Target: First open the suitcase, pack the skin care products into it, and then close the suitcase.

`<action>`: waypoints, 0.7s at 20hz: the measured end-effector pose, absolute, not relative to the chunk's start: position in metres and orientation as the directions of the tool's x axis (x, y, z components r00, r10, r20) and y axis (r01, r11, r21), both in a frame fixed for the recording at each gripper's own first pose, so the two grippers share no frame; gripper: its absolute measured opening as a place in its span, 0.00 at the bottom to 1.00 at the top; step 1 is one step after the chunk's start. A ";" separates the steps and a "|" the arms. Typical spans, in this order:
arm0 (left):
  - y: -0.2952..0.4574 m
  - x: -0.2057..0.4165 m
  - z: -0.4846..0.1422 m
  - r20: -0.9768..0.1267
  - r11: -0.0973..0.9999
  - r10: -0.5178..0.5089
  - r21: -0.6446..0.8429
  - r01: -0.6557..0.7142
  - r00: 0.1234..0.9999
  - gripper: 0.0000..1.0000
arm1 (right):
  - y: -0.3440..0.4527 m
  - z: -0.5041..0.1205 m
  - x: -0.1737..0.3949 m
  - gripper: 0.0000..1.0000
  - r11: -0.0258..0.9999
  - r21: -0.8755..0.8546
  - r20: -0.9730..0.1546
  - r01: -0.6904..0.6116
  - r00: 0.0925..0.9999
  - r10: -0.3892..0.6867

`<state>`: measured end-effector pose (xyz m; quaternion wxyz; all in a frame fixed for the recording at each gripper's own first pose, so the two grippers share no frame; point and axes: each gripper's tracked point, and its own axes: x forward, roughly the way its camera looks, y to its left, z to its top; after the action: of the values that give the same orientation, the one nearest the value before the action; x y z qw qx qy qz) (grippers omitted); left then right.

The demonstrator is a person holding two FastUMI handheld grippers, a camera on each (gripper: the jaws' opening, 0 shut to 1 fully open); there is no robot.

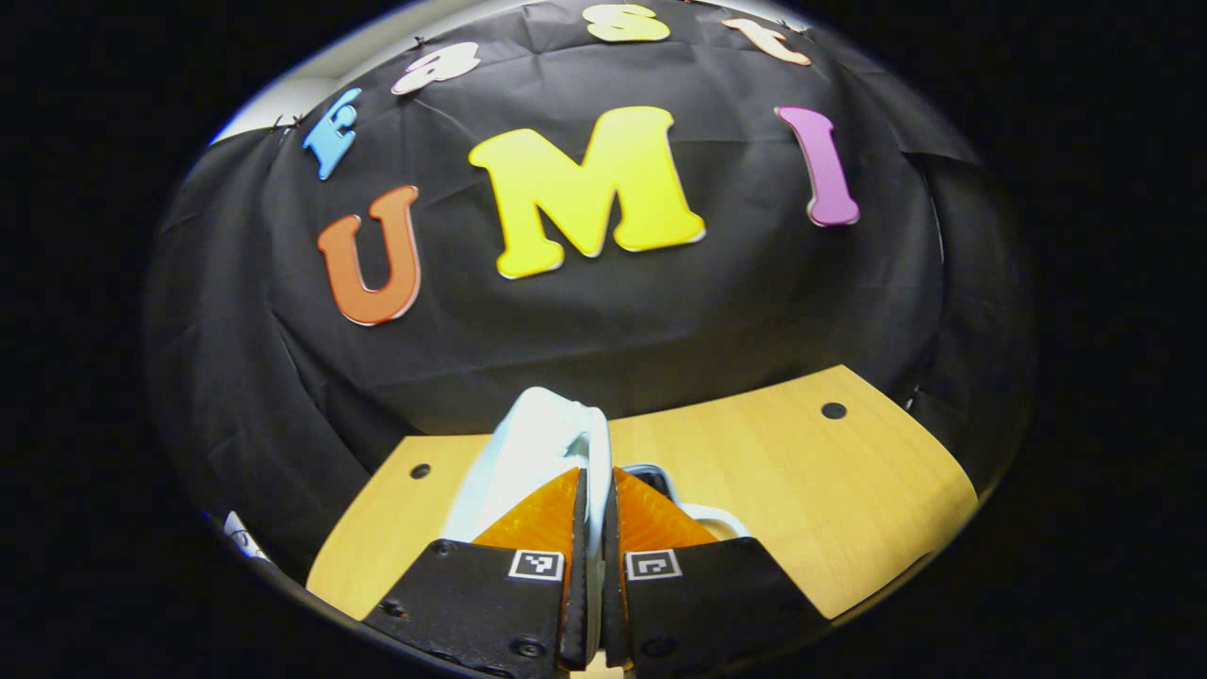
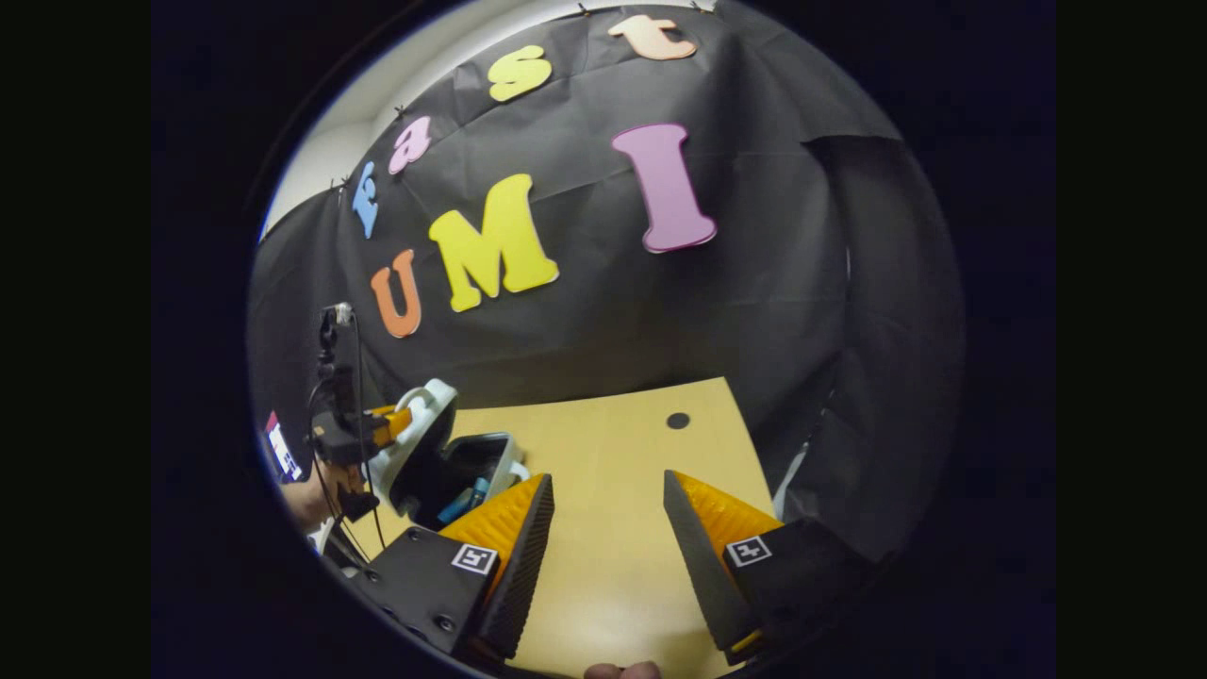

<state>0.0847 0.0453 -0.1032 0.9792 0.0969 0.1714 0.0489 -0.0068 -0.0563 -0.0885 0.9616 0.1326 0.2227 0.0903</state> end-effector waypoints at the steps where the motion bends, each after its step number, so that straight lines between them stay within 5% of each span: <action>1: 0.033 0.089 -0.117 -0.343 0.981 0.109 0.189 -0.045 0.933 0.10 | -0.064 -0.090 -0.007 0.70 0.952 0.290 -0.412 -0.095 0.886 0.214; 14: -0.026 0.122 -0.238 -0.525 0.986 0.103 0.165 -0.017 0.845 0.16 | -0.129 -0.087 -0.043 0.70 0.966 0.243 -0.471 0.093 0.882 0.034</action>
<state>0.1215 -0.0263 -0.2384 0.9574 0.0771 0.2766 0.0314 -0.0434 -0.1286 -0.0875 0.9612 0.1303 0.2427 -0.0152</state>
